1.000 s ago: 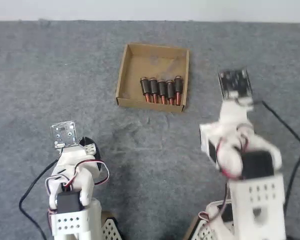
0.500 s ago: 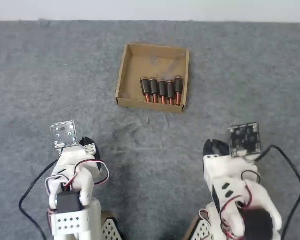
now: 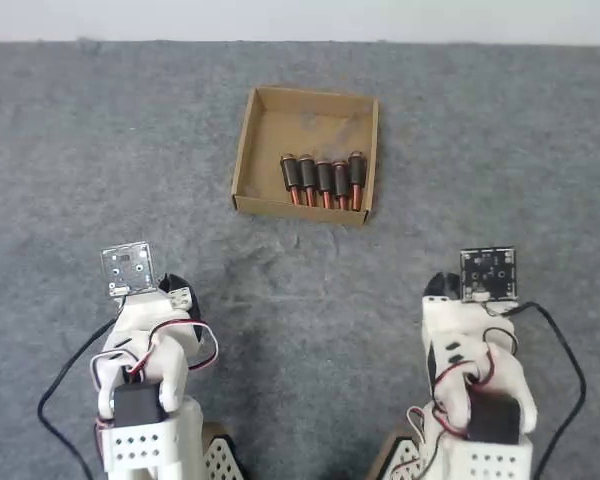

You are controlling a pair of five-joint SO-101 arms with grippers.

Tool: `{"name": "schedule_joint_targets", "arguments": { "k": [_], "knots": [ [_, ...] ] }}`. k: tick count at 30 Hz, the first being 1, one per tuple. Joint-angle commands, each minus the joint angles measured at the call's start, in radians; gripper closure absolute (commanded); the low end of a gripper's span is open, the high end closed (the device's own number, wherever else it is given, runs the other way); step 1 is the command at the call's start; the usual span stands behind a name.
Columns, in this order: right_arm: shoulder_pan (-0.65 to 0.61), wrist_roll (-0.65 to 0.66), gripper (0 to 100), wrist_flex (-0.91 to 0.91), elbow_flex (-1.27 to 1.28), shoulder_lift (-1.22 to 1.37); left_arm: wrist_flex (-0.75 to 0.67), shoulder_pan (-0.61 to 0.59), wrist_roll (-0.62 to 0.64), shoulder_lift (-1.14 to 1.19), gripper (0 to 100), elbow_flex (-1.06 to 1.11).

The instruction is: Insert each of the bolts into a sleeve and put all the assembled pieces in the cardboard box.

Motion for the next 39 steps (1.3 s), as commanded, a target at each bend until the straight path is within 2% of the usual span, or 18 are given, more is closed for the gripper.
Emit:
{"name": "schedule_joint_targets", "arguments": {
  "k": [1, 7, 13, 18, 21, 33, 39],
  "knots": [
    [0.054, 0.015, 99.3, -0.074, 0.075, -0.007, 0.002, 0.002, -0.011, 0.012, 99, -0.010],
    [0.056, 0.012, 99.3, -0.068, 0.173, -0.007, 0.000, 0.002, -0.011, 0.012, 99, -0.010],
    [0.048, 0.014, 99.3, 0.087, 0.172, -0.007, 0.002, 0.000, -0.011, 0.012, 99, -0.010],
    [0.054, 0.015, 99.3, 0.143, 0.160, -0.008, 0.006, 0.000, -0.011, 0.012, 99, -0.010],
    [0.048, 0.015, 99.3, 0.223, 0.173, -0.007, 0.054, 0.003, -0.011, 0.006, 99, -0.010],
    [0.054, 0.014, 99.3, 0.222, 0.173, -0.007, 0.180, 0.002, -0.009, 0.006, 99, -0.010],
    [0.054, 0.014, 99.3, 0.222, 0.173, -0.007, 0.184, -0.002, -0.009, 0.006, 99, -0.010]
  ]
}}
